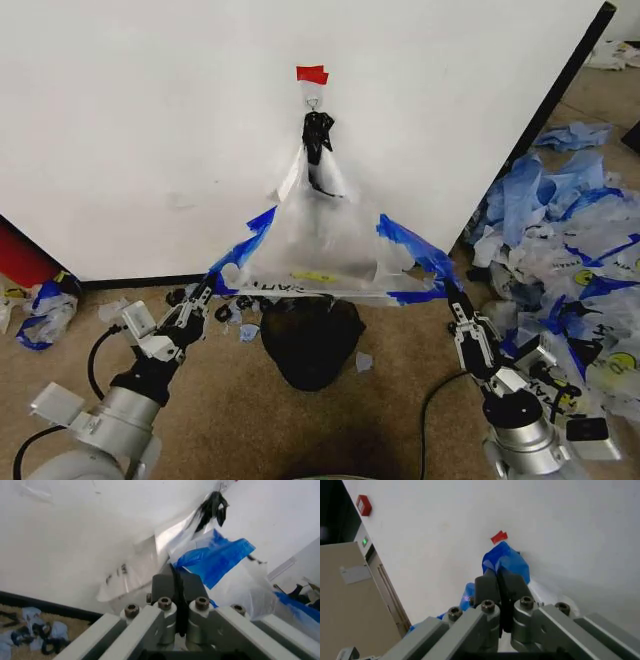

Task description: Pick up the garbage bag from the wall and place it over the trash bin.

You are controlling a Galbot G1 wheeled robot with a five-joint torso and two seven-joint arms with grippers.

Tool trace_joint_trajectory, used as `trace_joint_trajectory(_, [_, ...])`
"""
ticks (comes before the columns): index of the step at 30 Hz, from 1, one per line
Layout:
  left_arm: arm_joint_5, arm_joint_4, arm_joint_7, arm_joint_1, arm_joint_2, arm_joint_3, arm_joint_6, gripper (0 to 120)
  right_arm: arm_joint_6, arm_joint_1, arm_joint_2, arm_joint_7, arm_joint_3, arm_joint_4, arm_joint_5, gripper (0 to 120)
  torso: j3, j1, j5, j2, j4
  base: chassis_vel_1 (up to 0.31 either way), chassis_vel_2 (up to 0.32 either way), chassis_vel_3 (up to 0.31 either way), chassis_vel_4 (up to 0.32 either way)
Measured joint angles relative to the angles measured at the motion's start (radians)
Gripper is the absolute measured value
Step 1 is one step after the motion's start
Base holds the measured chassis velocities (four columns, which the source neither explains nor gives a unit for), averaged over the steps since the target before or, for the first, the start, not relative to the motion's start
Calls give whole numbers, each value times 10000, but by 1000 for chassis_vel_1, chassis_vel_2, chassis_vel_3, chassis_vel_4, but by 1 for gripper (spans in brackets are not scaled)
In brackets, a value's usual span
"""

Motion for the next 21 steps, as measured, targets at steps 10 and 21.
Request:
trace_joint_trajectory(10, [-308,0,-113,-192,-25,-395,36,0,-396,976,-210,1005,-555,487,344,0,1,1,0,0,3,0,0,0,0])
trace_joint_trajectory(21, [389,1,-125,-369,-334,400,-17,0,-337,1418,-30,1004,-1027,-543,263,0,0,1,1,0,0,0,0,0,0])
